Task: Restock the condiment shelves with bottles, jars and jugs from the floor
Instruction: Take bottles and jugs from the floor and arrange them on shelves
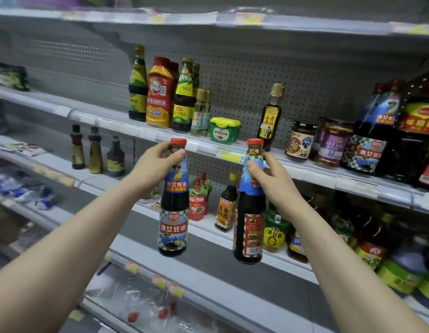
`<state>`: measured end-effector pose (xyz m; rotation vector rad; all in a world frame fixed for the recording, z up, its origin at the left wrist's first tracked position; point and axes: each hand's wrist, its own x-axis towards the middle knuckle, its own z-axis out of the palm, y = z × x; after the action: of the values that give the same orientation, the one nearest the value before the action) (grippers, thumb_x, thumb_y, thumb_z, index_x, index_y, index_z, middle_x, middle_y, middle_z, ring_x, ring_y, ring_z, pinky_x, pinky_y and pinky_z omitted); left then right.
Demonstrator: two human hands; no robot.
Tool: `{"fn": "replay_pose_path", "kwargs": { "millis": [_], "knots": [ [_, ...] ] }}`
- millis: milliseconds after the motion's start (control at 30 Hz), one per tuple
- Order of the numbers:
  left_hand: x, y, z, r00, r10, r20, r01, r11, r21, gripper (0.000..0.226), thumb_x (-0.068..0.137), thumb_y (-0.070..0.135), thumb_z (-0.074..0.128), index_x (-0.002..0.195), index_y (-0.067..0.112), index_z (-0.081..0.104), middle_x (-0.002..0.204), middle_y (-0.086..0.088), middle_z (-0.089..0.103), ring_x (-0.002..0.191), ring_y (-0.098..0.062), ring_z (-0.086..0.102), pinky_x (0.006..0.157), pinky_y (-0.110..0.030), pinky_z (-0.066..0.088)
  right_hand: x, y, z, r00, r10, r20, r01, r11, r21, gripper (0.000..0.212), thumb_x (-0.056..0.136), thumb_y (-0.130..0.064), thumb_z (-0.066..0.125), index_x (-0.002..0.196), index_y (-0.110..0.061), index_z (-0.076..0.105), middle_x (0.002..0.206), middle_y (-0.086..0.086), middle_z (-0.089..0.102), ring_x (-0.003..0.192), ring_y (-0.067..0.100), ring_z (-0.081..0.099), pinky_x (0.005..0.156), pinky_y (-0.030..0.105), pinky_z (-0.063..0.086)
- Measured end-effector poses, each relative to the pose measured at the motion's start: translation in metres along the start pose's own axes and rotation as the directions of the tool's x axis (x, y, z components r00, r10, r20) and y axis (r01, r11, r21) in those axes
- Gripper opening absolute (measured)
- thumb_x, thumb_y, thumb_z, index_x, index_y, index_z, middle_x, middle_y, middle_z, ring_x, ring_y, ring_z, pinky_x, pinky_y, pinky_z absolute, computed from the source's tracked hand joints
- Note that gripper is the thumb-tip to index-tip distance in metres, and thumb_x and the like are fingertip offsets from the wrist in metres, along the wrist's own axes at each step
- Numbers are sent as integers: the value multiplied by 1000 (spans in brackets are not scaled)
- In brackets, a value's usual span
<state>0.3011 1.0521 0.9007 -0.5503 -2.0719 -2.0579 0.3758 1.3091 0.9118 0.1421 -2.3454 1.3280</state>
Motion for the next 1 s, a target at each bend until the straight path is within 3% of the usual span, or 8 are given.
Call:
{"fn": "replay_pose_path", "kwargs": {
  "millis": [100,200,367,533,633,767,833,1000],
  "knots": [
    [9,-12,-20,1000,-6,-9,6,1000,7,11,95,27,63,103,35,63,104,7,71,86,-8,72,62,-19,55,11,2,21,1000,23,9,-23,999,38,37,97,-49,57,130,-33,52,109,-9,71,93,13,71,94,45,56],
    [21,-25,-44,1000,-20,-11,20,1000,18,11,95,27,62,104,33,62,108,5,70,83,-4,72,59,-16,55,22,3,51,999,41,16,-42,998,55,30,96,-50,59,122,-36,54,109,-10,71,95,11,71,94,48,55],
    [48,-37,-91,998,-60,37,58,997,45,35,94,29,63,128,19,58,122,-5,66,104,-19,67,80,-32,56,46,-8,111,998,55,6,-55,996,74,40,96,-49,59,132,-33,52,117,-13,68,98,6,68,92,39,56],
    [77,-39,-143,995,-47,89,45,999,24,32,95,26,62,125,17,59,118,-6,69,103,-22,69,91,-42,56,72,-27,165,999,42,-10,-40,992,115,39,96,-46,60,132,-31,54,118,-10,69,94,3,70,82,28,56],
    [90,-41,-168,992,-36,118,31,999,41,33,96,26,61,127,17,58,118,-6,69,104,-22,69,94,-44,55,83,-33,193,998,51,-31,-46,990,134,29,96,-44,61,124,-36,57,112,-12,70,91,2,70,79,26,55],
    [107,-51,-187,984,-44,175,36,998,49,32,96,27,60,126,17,59,119,-6,68,106,-23,68,96,-46,54,91,-38,219,995,71,-69,-62,989,134,11,95,-46,61,104,-49,56,98,-25,70,85,-7,68,64,13,52],
    [116,-57,-191,977,-51,205,46,999,28,29,97,27,59,124,18,59,118,-5,68,105,-22,68,95,-44,54,93,-38,229,993,83,-79,-72,988,140,10,96,-45,61,104,-48,57,101,-28,70,90,-6,68,67,14,54],
    [127,-68,-187,957,-47,287,55,998,-19,31,97,26,58,127,16,58,118,-5,68,104,-21,68,87,-37,56,91,-37,236,981,145,-126,-120,975,186,22,96,-42,63,118,-40,58,119,-11,69,105,6,68,87,30,56]
  ]
}}
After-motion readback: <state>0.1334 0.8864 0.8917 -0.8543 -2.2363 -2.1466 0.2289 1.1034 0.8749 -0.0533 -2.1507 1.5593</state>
